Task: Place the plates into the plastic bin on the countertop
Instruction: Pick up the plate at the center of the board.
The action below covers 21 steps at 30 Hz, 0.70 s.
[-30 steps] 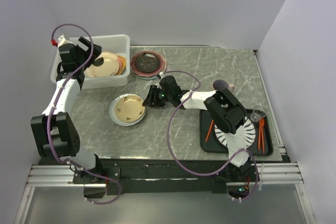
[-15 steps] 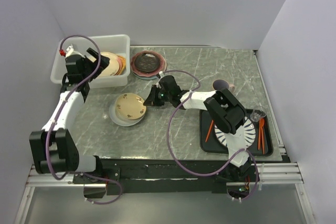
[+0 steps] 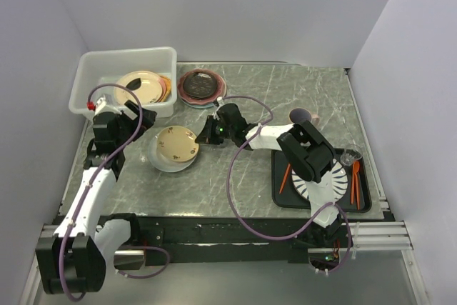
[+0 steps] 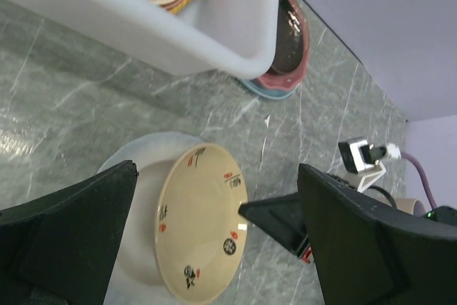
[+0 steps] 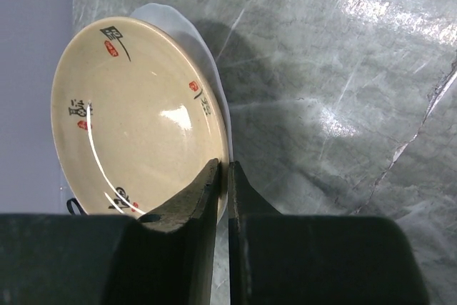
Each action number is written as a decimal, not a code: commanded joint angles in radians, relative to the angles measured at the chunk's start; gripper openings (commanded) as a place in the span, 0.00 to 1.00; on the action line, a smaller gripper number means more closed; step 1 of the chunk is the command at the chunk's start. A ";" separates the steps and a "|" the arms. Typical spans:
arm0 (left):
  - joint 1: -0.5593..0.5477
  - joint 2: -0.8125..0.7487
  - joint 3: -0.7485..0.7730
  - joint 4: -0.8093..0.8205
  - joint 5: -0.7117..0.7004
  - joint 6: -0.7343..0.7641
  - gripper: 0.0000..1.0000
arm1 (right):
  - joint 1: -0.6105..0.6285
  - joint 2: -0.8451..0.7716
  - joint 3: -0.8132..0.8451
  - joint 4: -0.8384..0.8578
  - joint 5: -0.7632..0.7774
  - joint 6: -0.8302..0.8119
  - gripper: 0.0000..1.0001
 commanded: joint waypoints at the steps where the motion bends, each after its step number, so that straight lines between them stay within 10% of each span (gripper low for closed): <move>1: -0.009 -0.074 -0.033 -0.033 0.022 -0.012 0.99 | 0.007 -0.002 -0.024 0.021 0.000 -0.004 0.01; 21: -0.026 -0.079 -0.240 0.059 0.099 -0.054 0.94 | 0.004 0.030 -0.030 0.033 -0.009 0.005 0.00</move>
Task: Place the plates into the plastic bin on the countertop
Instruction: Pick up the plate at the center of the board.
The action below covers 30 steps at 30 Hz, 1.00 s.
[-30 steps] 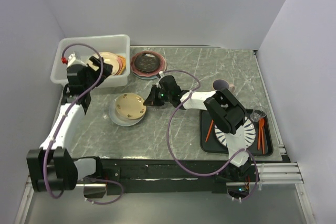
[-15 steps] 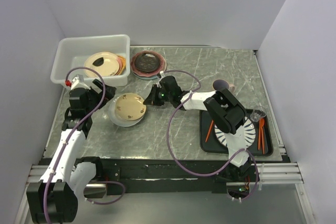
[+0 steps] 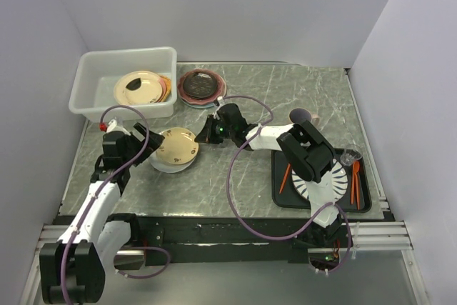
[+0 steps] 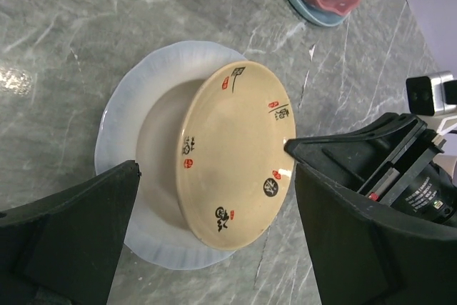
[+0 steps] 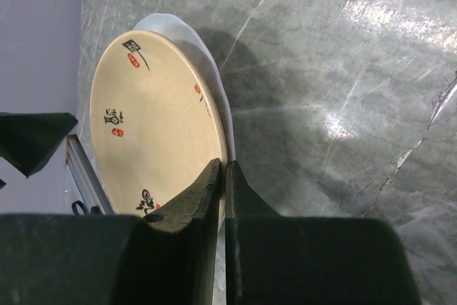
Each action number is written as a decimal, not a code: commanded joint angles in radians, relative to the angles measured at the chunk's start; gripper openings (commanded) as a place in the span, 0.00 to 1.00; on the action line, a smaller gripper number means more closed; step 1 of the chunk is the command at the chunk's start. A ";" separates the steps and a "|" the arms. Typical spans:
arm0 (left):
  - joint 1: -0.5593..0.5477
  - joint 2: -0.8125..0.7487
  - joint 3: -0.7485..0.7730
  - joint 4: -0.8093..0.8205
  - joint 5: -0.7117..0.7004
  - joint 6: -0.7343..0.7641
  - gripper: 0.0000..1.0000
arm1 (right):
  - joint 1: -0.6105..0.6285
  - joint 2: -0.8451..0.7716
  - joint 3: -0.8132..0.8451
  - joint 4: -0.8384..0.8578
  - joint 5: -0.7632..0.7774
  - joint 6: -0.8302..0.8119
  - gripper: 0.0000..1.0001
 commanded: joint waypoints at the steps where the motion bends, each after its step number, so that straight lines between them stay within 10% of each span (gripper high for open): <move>1: -0.004 0.015 -0.027 0.105 0.051 -0.019 0.94 | 0.006 0.030 -0.024 0.001 -0.009 -0.006 0.00; 22: -0.102 0.302 -0.095 0.402 0.074 -0.055 0.74 | 0.006 0.028 -0.018 -0.013 -0.011 -0.012 0.00; 30: -0.124 0.345 -0.091 0.442 0.061 -0.050 0.38 | 0.006 0.031 -0.012 0.001 -0.025 -0.006 0.00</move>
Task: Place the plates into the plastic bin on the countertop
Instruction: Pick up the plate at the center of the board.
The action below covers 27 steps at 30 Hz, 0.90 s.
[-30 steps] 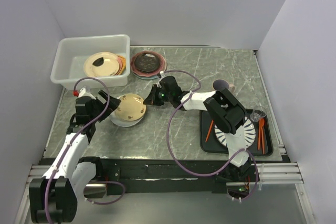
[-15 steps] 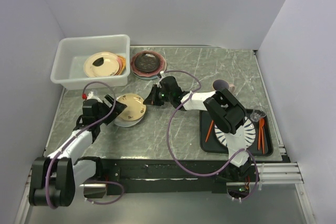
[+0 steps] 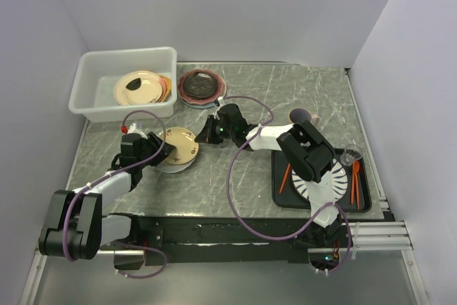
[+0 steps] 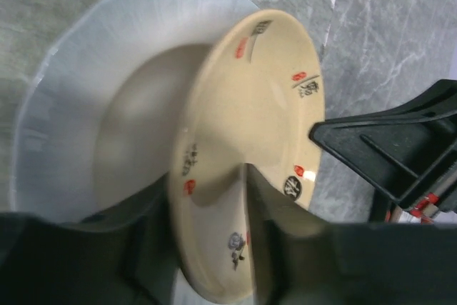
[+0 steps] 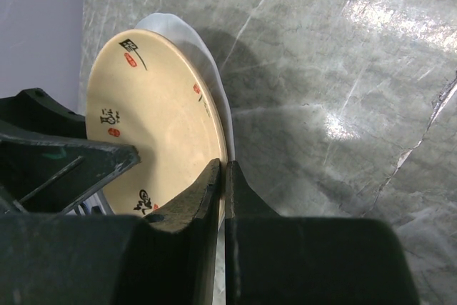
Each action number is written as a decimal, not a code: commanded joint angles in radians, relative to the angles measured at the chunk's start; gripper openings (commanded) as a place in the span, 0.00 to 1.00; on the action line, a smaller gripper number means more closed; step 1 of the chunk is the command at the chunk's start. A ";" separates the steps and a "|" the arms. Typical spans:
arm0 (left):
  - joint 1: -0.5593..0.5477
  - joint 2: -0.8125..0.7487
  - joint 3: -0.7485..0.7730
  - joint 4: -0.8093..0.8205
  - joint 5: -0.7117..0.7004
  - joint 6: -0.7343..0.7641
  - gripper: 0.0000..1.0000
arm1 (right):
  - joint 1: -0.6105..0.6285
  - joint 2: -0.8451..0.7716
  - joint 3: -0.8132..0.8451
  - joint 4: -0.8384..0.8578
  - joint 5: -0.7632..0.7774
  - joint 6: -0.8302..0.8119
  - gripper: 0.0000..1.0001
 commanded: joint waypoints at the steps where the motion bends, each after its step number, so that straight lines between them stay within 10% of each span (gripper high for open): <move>1: -0.011 0.017 0.011 0.068 -0.003 -0.003 0.34 | 0.005 0.032 -0.003 -0.014 -0.021 -0.010 0.00; 10: -0.017 0.043 0.030 0.042 -0.018 0.009 0.01 | 0.005 0.012 -0.013 -0.019 -0.011 -0.020 0.00; 27: -0.017 -0.042 0.057 -0.074 -0.089 0.026 0.01 | 0.002 -0.055 -0.065 0.012 0.002 -0.028 0.32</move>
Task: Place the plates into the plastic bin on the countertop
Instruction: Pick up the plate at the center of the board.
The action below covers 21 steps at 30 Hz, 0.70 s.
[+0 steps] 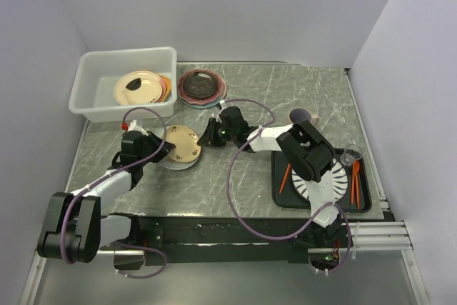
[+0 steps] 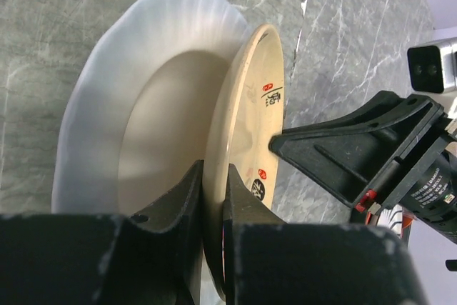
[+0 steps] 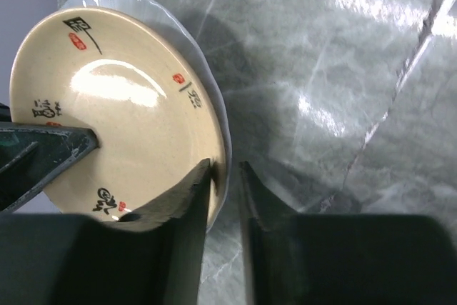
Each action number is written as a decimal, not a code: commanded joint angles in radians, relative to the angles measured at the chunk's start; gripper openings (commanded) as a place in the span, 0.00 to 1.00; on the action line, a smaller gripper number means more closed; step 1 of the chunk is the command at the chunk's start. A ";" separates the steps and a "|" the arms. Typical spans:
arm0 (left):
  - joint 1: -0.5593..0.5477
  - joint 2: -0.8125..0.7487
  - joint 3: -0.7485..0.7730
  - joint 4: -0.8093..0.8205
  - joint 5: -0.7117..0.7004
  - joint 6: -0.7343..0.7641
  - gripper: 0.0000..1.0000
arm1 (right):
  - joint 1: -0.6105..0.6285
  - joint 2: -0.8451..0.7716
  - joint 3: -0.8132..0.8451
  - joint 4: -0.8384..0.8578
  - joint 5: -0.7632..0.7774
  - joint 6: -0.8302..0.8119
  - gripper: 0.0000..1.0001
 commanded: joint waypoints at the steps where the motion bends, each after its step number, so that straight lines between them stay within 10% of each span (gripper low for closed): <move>1: 0.001 -0.028 0.027 -0.069 -0.073 0.050 0.01 | 0.008 -0.064 -0.030 0.010 -0.007 -0.024 0.35; 21: 0.001 -0.118 0.058 -0.147 -0.081 0.054 0.01 | 0.002 -0.272 -0.116 0.059 0.002 -0.033 0.75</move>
